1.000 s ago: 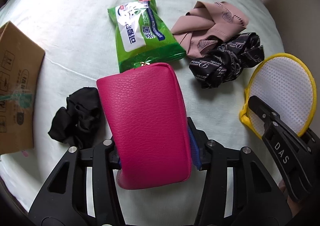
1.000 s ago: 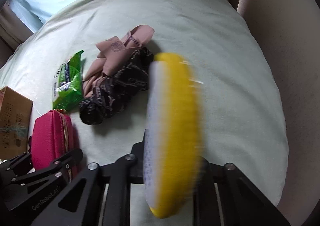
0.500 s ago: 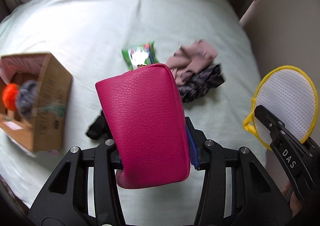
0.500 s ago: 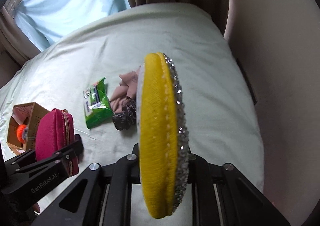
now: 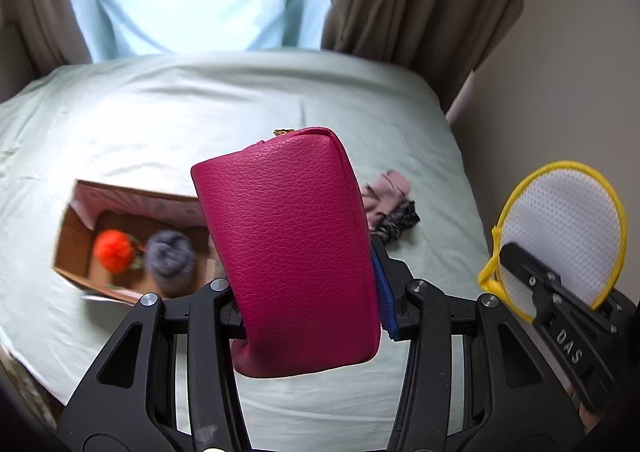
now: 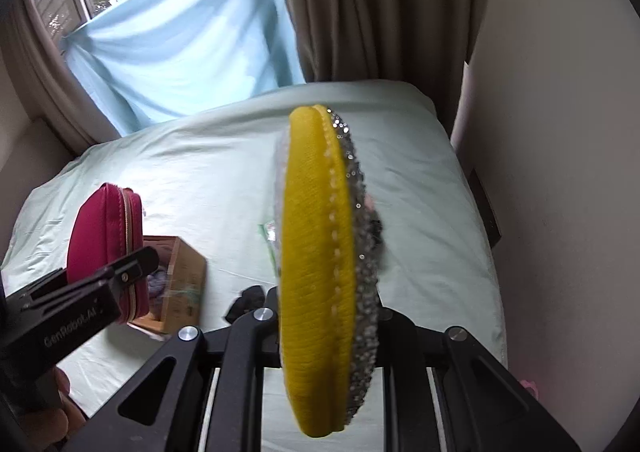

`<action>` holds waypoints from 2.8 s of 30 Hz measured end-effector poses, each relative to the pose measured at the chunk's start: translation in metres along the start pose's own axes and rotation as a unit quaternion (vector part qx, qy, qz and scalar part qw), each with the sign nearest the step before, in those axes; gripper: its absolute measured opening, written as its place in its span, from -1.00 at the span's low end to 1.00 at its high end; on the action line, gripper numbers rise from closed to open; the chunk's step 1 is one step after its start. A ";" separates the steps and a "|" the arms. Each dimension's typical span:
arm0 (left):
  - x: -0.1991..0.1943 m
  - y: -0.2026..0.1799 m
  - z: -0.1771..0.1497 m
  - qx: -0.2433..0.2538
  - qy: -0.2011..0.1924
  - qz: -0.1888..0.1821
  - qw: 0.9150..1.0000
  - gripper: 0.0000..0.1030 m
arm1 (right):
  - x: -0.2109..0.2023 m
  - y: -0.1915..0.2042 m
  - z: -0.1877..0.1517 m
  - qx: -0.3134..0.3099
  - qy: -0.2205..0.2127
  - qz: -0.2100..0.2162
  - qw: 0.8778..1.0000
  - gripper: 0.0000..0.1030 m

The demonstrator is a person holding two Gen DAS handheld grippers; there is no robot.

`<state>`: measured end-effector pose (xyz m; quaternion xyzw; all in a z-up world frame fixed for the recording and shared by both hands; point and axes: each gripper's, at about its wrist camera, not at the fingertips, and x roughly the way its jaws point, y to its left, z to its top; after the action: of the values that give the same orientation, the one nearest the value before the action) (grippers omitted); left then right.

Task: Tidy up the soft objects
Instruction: 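Carry the pink pouch with the left tool while the right tool carries the mesh pad to the box, then open both tools to drop the pouch and mesh pad into the box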

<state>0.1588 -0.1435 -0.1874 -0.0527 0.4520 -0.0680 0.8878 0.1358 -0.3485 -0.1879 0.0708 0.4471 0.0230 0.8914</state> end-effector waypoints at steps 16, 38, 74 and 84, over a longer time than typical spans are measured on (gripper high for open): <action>-0.084 0.187 0.030 0.005 -0.011 0.005 1.000 -0.18 | -0.053 0.196 0.000 -0.021 -0.026 0.031 0.999 -0.71; 0.032 0.362 0.019 0.047 0.114 0.018 0.992 -0.18 | 0.113 0.341 -0.014 0.083 0.129 0.092 0.984 -0.71; 0.139 0.331 0.012 0.130 0.210 0.002 0.969 0.99 | 0.266 0.305 -0.018 0.151 0.301 0.059 0.940 0.99; 0.085 0.325 0.016 0.135 0.172 0.004 0.976 0.99 | 0.226 0.323 -0.011 0.130 0.266 0.068 0.953 0.99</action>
<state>0.2445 0.1632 -0.2961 0.0825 0.5851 -0.1330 0.7957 0.2695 -0.0040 -0.3266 0.2077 0.6616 0.0429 0.7192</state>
